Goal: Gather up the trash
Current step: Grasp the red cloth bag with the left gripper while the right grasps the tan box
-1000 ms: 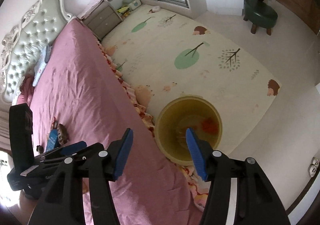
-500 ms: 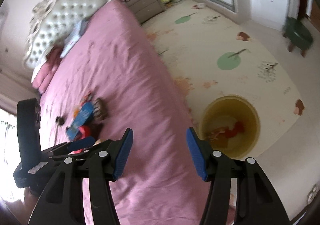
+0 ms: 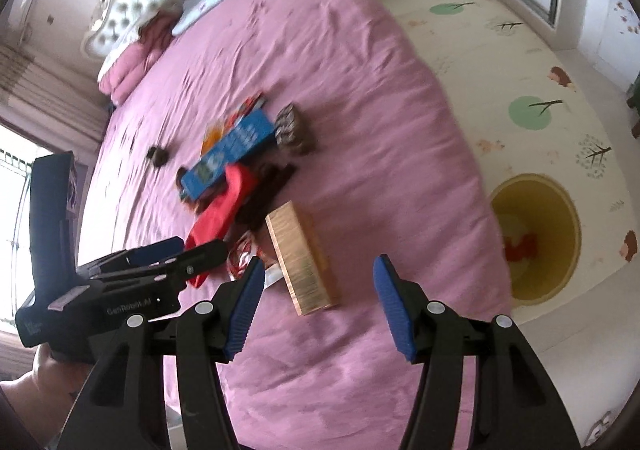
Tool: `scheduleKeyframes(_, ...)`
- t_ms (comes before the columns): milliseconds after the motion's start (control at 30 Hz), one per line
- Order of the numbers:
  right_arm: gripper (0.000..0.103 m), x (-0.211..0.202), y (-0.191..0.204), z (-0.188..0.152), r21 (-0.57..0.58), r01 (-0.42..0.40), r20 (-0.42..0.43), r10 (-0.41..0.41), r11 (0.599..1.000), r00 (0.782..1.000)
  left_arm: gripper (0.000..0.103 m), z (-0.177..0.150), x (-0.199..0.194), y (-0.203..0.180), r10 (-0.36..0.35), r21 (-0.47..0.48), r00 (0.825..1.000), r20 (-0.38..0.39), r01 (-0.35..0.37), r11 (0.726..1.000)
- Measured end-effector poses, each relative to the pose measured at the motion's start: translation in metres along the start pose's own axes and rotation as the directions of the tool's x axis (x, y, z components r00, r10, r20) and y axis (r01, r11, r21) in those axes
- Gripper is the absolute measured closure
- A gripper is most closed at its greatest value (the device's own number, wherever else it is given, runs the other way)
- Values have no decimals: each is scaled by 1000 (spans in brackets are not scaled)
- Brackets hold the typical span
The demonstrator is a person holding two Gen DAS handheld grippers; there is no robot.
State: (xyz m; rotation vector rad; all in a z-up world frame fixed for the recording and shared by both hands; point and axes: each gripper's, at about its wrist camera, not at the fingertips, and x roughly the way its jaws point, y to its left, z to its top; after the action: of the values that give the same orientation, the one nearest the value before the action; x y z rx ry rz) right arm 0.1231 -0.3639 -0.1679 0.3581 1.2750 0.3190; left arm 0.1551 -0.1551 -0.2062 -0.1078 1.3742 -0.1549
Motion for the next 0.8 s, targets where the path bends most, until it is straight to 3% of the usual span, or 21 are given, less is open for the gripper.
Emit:
scheduleKeyframes(133,45,27,20,-9,-21,1,-50,-2,1000,999,20,-10,7,33,38,-32,999,-14,-38,999)
scheduleKeyframes(467,44,84,50,-13,-109,80,-133,-95,991,987,20,-24,36,100,107,-80,991,-76,-113,990)
scheduleKeyframes(800,43,137,43,4,-109,165,-200,-184,980,962,15,-15,77,110,237,81,968,-88,-230,970)
